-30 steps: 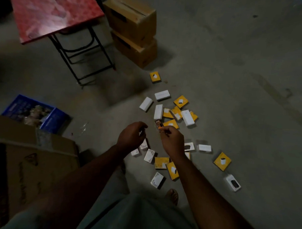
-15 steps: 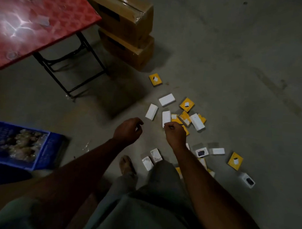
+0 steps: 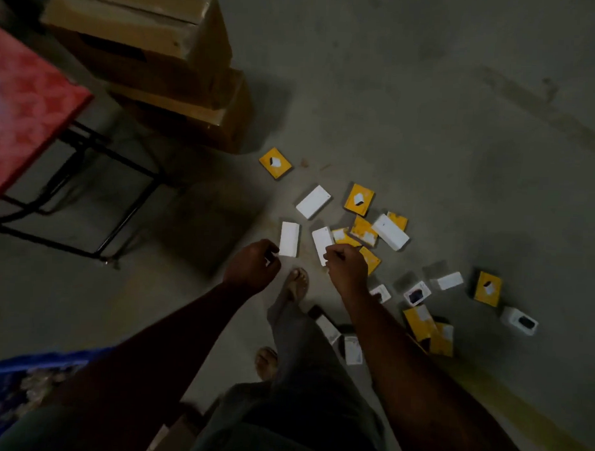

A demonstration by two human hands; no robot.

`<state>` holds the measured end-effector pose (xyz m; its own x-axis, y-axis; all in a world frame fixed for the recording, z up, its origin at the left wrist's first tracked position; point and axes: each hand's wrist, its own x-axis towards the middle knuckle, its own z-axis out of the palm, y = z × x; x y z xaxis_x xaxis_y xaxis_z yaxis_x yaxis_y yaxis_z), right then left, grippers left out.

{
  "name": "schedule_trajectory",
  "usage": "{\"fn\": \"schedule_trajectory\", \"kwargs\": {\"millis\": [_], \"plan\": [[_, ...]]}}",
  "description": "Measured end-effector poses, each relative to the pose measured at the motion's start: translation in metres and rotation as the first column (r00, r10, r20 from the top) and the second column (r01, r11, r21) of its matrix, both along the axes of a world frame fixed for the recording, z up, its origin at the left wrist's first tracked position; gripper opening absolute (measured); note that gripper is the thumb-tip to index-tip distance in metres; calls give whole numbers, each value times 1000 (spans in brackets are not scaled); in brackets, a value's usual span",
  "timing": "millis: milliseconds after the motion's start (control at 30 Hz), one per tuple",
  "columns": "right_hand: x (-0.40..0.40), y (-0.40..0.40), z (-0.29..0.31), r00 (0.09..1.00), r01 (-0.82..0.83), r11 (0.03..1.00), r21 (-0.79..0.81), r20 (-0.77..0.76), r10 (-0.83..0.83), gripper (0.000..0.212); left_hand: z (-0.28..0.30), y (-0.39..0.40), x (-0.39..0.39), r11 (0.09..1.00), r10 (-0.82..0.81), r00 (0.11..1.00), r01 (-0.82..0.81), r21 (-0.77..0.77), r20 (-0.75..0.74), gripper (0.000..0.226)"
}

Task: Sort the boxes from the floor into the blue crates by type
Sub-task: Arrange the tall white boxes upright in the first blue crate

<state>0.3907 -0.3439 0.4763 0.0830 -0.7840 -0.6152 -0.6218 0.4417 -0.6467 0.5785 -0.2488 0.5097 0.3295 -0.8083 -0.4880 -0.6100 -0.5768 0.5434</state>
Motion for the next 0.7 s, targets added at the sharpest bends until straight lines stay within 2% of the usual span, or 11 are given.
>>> {"fn": "schedule_trajectory", "kwargs": {"millis": [167, 267, 333, 367, 400, 467, 567, 633, 700], "plan": [[27, -61, -78, 999, 35, 996, 87, -41, -32, 17, -91, -94, 32, 995, 3, 1000, -1, 101, -17, 26], [40, -93, -145, 974, 222, 956, 191, 9, -227, 14, -159, -133, 33, 984, 76, 995, -63, 167, -69, 25], [50, -111, -195, 871, 449, 813, 370, 23, -491, 15, -216, -147, 30, 971, 128, 987, -103, 215, -102, 25], [54, -115, -227, 811, 525, 730, 437, 3, -586, 16, -248, -150, 28, 960, 172, 977, -138, 244, -125, 25], [60, -116, -260, 778, 567, 690, 450, -18, -628, 15, -279, -151, 26, 945, 216, 965, -170, 278, -146, 26], [71, -108, -333, 794, 580, 715, 391, -73, -604, 9, -344, -151, 22, 917, 277, 949, -216, 336, -147, 30], [79, -96, -426, 868, 495, 813, 308, -227, -442, 34, -435, -150, 22, 886, 323, 939, -258, 384, -114, 39], [79, -95, -470, 900, 380, 909, 172, -297, -320, 46, -491, -152, 23, 872, 343, 932, -269, 408, -117, 51], [75, -91, -507, 902, 195, 981, -7, -392, -182, 57, -541, -155, 23, 859, 385, 919, -322, 397, -88, 77]]}}
